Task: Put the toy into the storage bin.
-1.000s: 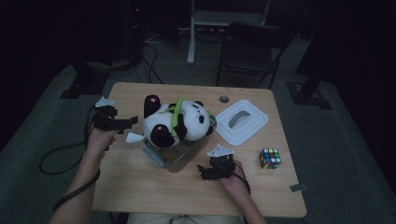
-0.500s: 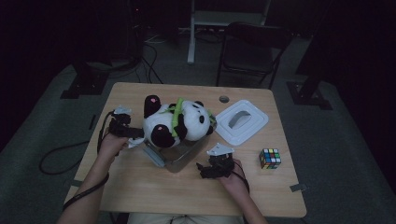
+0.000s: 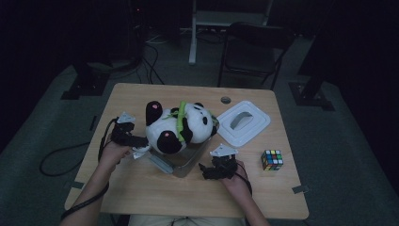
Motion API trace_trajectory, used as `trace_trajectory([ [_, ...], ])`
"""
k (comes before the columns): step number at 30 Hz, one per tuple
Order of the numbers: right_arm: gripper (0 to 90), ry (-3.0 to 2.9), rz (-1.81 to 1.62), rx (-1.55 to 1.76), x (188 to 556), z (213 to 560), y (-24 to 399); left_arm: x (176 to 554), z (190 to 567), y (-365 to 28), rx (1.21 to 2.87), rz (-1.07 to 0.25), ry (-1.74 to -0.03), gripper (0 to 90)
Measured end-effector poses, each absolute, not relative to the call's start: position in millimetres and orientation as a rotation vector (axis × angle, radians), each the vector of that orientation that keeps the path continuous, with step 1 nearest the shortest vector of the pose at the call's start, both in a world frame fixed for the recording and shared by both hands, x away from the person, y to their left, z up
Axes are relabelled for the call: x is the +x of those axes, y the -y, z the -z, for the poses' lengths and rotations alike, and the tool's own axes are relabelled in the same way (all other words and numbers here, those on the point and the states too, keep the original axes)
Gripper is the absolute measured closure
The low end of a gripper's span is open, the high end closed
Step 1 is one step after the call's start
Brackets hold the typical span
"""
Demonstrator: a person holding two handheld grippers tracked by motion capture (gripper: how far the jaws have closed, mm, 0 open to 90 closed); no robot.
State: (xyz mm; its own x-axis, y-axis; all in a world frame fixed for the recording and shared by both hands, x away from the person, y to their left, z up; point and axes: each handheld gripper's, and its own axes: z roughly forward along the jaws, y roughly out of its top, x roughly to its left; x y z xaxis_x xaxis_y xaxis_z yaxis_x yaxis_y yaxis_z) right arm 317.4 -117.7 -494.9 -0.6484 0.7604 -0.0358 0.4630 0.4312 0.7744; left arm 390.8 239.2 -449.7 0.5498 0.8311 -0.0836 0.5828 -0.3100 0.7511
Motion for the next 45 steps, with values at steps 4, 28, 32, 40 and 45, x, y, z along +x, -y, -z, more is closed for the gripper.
trace_trajectory([
  [4, 11.4, -2.289, -1.074, 1.043, 316, 491, 122, 380, 450, -231, 2.045, -0.409, -1.101, 1.2],
  [28, 13.5, -2.148, -1.185, 1.200, 301, 460, 191, 345, 457, -179, 2.137, -0.362, -0.928, 1.2],
  [32, 13.5, -2.131, -1.197, 1.215, 298, 452, 196, 348, 455, -187, 2.122, -0.372, -0.953, 1.2],
  [40, 12.5, -2.073, -1.276, 1.226, 287, 419, 194, 345, 420, -212, 2.040, -0.414, -0.964, 1.2],
  [45, 12.7, -2.056, -1.323, 1.132, 274, 393, 181, 335, 387, -213, 2.000, -0.406, -0.904, 1.5],
])
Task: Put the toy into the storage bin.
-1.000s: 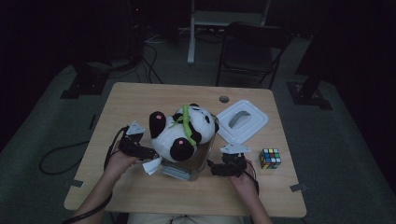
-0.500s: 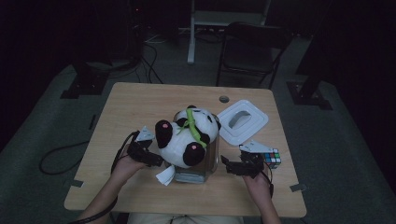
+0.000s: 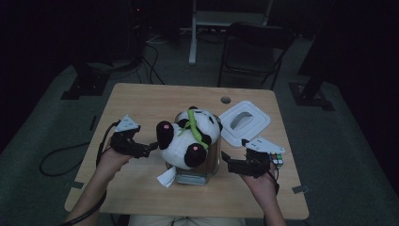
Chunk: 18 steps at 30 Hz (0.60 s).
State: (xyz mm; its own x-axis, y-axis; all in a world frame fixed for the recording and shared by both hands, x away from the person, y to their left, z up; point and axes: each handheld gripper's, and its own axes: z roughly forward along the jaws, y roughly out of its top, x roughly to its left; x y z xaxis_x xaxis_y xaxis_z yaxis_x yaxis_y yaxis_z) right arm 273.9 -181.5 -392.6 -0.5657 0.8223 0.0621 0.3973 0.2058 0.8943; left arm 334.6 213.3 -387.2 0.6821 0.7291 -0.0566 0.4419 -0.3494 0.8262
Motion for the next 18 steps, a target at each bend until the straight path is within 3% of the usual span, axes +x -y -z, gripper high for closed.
trace_trajectory([
  [6, 14.3, -2.099, -1.467, 1.022, 261, 365, 155, 320, 366, -198, 2.009, -0.402, -0.823, 6.7],
  [7, 19.6, -2.097, -1.461, 0.989, 257, 359, 145, 316, 363, -195, 2.017, -0.436, -0.816, 7.5],
  [18, 23.0, -2.190, -1.535, 0.956, 247, 355, 133, 313, 360, -198, 2.015, -0.431, -0.808, 7.6],
])
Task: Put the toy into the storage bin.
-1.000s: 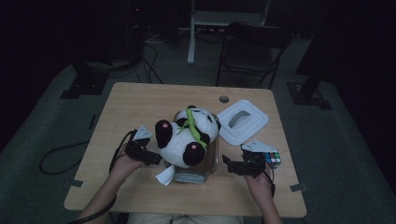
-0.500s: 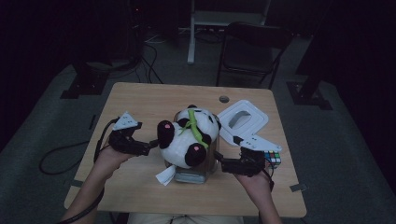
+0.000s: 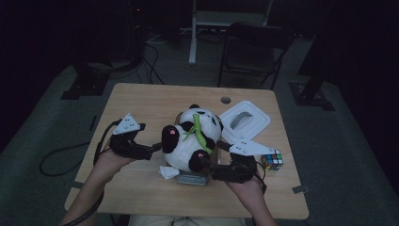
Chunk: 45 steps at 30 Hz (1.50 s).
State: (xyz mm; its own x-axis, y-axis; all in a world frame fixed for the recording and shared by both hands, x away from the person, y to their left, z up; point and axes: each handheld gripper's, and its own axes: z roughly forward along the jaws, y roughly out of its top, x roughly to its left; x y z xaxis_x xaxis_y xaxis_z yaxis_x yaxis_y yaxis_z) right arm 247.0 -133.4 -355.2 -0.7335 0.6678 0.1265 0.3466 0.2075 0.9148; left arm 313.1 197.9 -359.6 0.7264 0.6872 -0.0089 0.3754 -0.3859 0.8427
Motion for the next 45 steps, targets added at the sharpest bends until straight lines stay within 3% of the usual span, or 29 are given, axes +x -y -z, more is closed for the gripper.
trace_trajectory([
  [2, 23.5, -2.235, -1.522, 0.941, 246, 359, 124, 313, 360, -196, 2.015, -0.423, -0.797, 7.6],
  [4, 30.3, -2.271, -1.448, 0.937, 248, 366, 115, 311, 359, -193, 2.025, -0.413, -0.778, 7.6],
  [5, 40.1, -2.290, -1.410, 0.945, 250, 371, 111, 310, 359, -191, 2.035, -0.419, -0.768, 7.6],
  [6, 44.0, -2.292, -1.384, 0.946, 251, 374, 110, 309, 358, -191, 2.045, -0.423, -0.759, 7.6],
  [12, 56.9, -2.298, -1.373, 0.935, 252, 367, 117, 303, 349, -191, 2.035, -0.371, -0.699, 7.6],
  [14, 58.5, -2.296, -1.364, 0.927, 252, 363, 119, 298, 346, -188, 2.036, -0.345, -0.659, 7.7],
  [16, 59.6, -2.285, -1.366, 0.920, 252, 360, 121, 294, 344, -182, 2.023, -0.336, -0.621, 17.9],
  [18, 61.1, -2.295, -1.372, 0.923, 253, 360, 121, 293, 344, -176, 2.027, -0.330, -0.595, 18.6],
  [23, 62.5, -2.304, -1.369, 0.911, 253, 359, 122, 297, 342, -163, 2.003, -0.291, -0.567, 45.0],
  [25, 63.2, -2.292, -1.373, 0.917, 253, 357, 125, 297, 340, -158, 2.017, -0.313, -0.557, 49.1],
  [36, 66.3, -2.330, -1.358, 0.986, 259, 370, 139, 293, 356, -146, 2.095, -0.277, -0.541, 59.6],
  [45, 66.4, -2.430, -1.262, 1.033, 269, 395, 138, 300, 382, -134, 2.218, -0.222, -0.527, 61.0],
])
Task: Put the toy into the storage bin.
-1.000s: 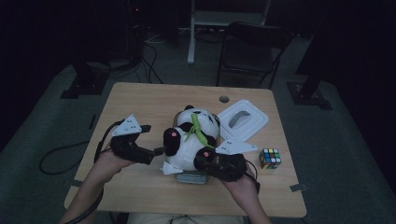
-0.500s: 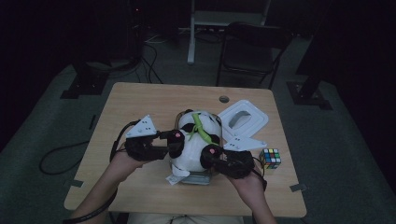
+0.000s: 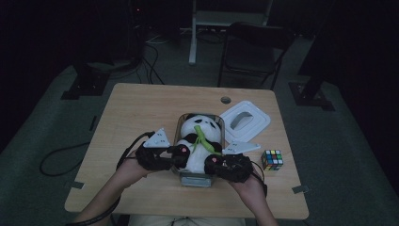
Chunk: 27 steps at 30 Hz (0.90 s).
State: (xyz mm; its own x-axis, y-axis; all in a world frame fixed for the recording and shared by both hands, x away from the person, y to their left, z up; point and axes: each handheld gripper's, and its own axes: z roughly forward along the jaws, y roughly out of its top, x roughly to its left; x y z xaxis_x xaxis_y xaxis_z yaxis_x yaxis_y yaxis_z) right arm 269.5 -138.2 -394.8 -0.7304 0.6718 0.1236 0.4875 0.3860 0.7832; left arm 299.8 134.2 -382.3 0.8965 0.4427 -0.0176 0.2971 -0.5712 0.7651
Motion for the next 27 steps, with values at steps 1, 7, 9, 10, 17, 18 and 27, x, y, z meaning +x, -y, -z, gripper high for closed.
trace_trajectory([
  [1, 66.3, -2.439, -1.255, 1.041, 270, 397, 138, 300, 385, -133, 2.233, -0.217, -0.522, 61.0],
  [7, 61.6, -2.478, -1.213, 1.042, 274, 410, 137, 305, 396, -129, 2.261, -0.190, -0.521, 59.9],
  [9, 57.2, -2.477, -1.236, 1.037, 274, 411, 138, 304, 396, -131, 2.244, -0.182, -0.520, 55.5],
  [10, 54.1, -2.480, -1.252, 1.040, 274, 410, 139, 304, 395, -132, 2.237, -0.194, -0.526, 51.9],
  [17, 41.4, -2.437, -1.336, 1.028, 276, 392, 149, 301, 380, -139, 2.162, -0.222, -0.521, 42.2],
  [18, 41.4, -2.424, -1.342, 1.023, 276, 389, 151, 300, 377, -140, 2.148, -0.219, -0.521, 41.2],
  [27, 69.1, -2.382, -1.338, 0.977, 267, 376, 159, 288, 363, -146, 2.092, -0.227, -0.468, 56.7],
])
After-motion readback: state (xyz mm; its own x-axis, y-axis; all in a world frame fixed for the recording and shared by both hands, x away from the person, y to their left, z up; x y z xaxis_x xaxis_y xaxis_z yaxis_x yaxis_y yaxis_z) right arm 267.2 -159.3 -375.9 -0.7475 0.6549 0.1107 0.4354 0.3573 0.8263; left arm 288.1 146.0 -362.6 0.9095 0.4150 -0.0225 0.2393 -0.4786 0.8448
